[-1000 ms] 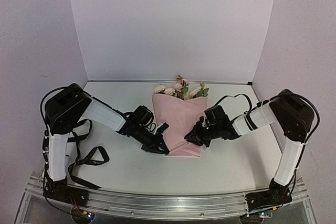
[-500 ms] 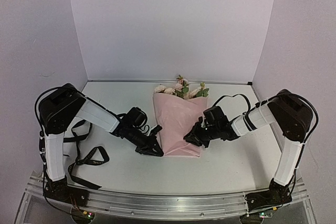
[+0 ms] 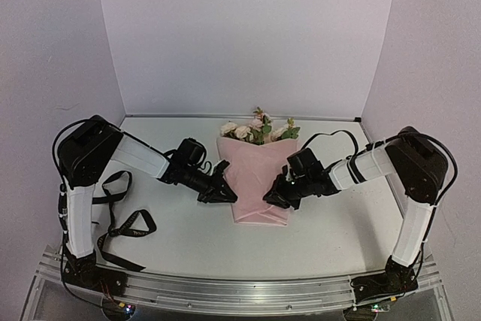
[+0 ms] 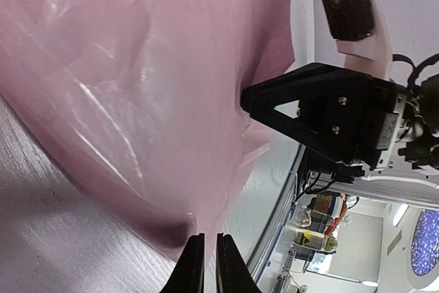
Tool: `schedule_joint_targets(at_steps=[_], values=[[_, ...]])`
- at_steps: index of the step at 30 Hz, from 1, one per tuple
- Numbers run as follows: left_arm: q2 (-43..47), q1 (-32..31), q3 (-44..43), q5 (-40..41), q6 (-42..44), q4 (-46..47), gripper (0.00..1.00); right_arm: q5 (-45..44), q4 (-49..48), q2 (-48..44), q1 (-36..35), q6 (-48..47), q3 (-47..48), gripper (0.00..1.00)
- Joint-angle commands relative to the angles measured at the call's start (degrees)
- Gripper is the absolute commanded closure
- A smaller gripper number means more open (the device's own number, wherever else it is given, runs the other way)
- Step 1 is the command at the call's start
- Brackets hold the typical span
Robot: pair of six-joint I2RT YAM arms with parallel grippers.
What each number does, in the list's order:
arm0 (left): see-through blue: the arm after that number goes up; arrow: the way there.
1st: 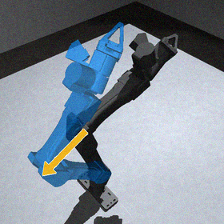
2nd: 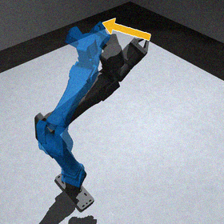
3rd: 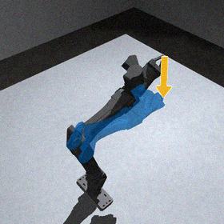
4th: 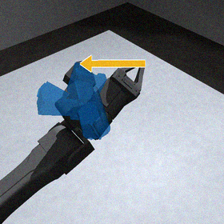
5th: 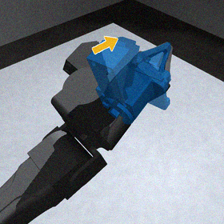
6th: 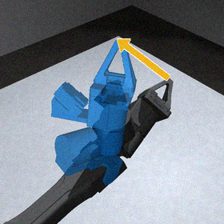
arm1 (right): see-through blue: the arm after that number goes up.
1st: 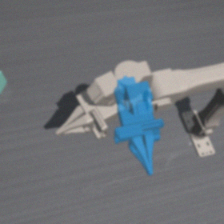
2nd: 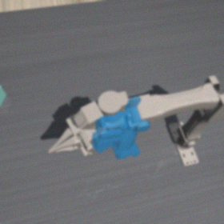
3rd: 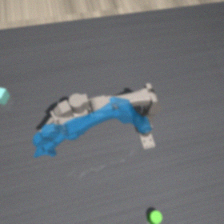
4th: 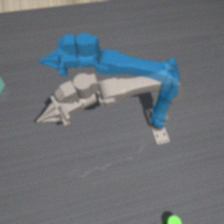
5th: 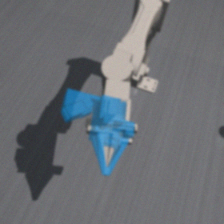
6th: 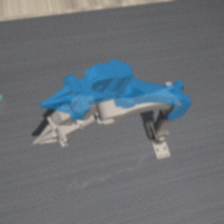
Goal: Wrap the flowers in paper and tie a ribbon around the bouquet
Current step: Press the fold line on the folded wrapping paper.
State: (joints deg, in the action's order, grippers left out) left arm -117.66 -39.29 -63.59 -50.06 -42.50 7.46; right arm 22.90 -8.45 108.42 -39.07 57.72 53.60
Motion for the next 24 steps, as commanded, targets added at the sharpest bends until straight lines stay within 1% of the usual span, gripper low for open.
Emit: schedule_joint_targets(at_steps=[1,7,12,24], values=[[-3.37,-0.16,-2.65,-0.05,0.58,-1.45,0.93,-4.35,11.69,-1.98,-1.10,-4.13,2.63,0.83],[-4.78,-0.17,-2.43,0.59,1.32,-1.77,0.94,-6.24,18.11,-3.76,-4.02,-8.09,8.07,0.77],[-4.16,-0.17,-2.18,1.20,2.08,-2.67,0.94,-5.34,19.35,-2.99,-7.32,-8.93,11.36,0.76],[-3.40,-0.17,-2.48,1.11,1.82,-2.96,0.94,-2.87,17.79,4.80,-12.38,-7.73,14.67,0.82]])
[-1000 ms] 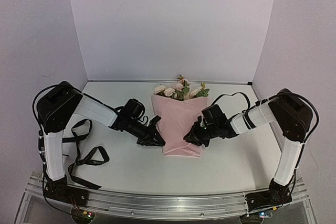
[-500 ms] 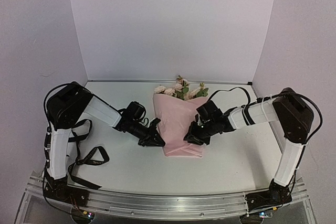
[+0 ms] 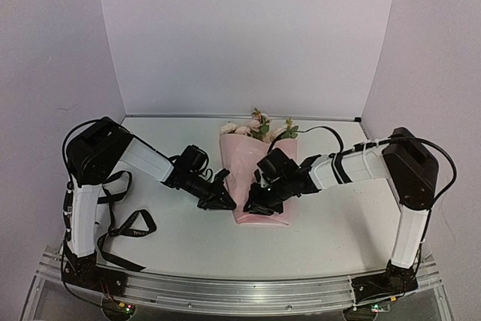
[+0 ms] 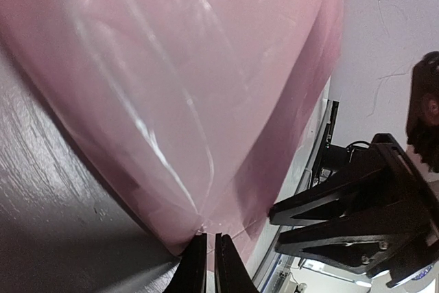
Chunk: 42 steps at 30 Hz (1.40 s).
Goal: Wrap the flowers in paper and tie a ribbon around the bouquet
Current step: Press the fold line on the folded wrapping paper.
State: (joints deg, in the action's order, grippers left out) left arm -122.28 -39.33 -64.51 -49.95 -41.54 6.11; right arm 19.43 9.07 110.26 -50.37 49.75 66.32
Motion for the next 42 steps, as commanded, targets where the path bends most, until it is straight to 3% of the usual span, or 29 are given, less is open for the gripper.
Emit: schedule_joint_targets(at_steps=[1,14,22,36,42], values=[[1.25,-0.13,-1.79,0.96,0.74,-1.59,0.94,0.61,0.07,3.41,-1.26,0.41,1.86,0.83],[1.07,-0.05,-2.51,1.92,-6.14,5.33,0.88,-0.41,-0.28,4.93,-1.69,1.75,-1.67,0.86],[-2.23,3.23,-4.91,4.44,-9.66,7.64,0.88,-0.97,-0.02,4.17,-1.79,1.93,-3.27,0.86],[-10.55,10.95,-16.55,4.24,-10.93,4.86,0.88,-0.50,0.36,4.41,-1.80,2.08,-3.20,0.87],[-14.89,14.08,-26.00,3.97,-9.76,0.58,0.88,-0.45,0.47,4.61,-1.85,2.13,-3.22,0.87]])
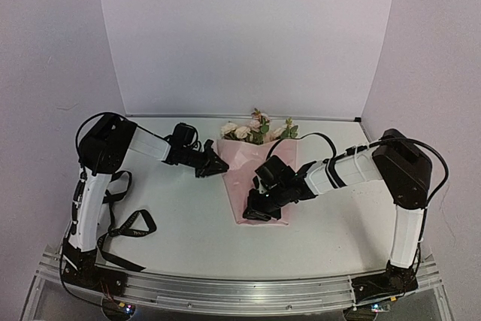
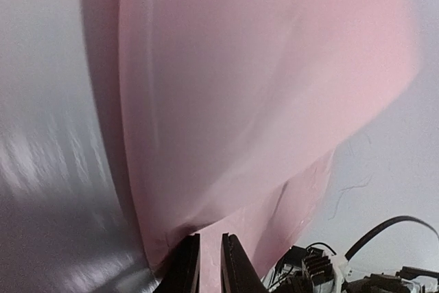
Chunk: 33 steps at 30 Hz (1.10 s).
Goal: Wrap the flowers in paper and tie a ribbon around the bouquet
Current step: Press the fold line on the folded wrapping paper, then pick up the ribbon from the corner of the board.
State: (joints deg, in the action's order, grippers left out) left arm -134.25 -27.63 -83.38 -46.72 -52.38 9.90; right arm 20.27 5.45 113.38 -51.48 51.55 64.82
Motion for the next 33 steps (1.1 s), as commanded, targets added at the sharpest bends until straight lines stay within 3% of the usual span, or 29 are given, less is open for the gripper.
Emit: schedule_joint_targets(at_steps=[1,15,20,27,33], values=[[-3.89,2.84,-8.52,0.71,1.03,-3.70,0.87,-1.29,4.12,1.49,-0.72,0.31,-1.71,0.87],[-14.45,8.91,-28.32,-2.01,0.15,-8.98,0.87,-1.02,5.11,1.30,-0.71,0.50,-0.43,0.87],[-12.45,9.50,-33.97,-3.01,4.71,-14.67,0.84,-0.94,9.05,-1.06,-0.56,-0.59,5.29,0.84],[-2.57,9.87,-29.62,-2.16,9.04,-17.15,0.77,-1.87,14.71,-6.34,2.03,-1.02,12.01,0.73],[8.04,9.78,-15.59,-1.58,7.58,-13.55,0.75,-6.57,18.63,-11.79,4.49,-2.73,9.05,0.68]])
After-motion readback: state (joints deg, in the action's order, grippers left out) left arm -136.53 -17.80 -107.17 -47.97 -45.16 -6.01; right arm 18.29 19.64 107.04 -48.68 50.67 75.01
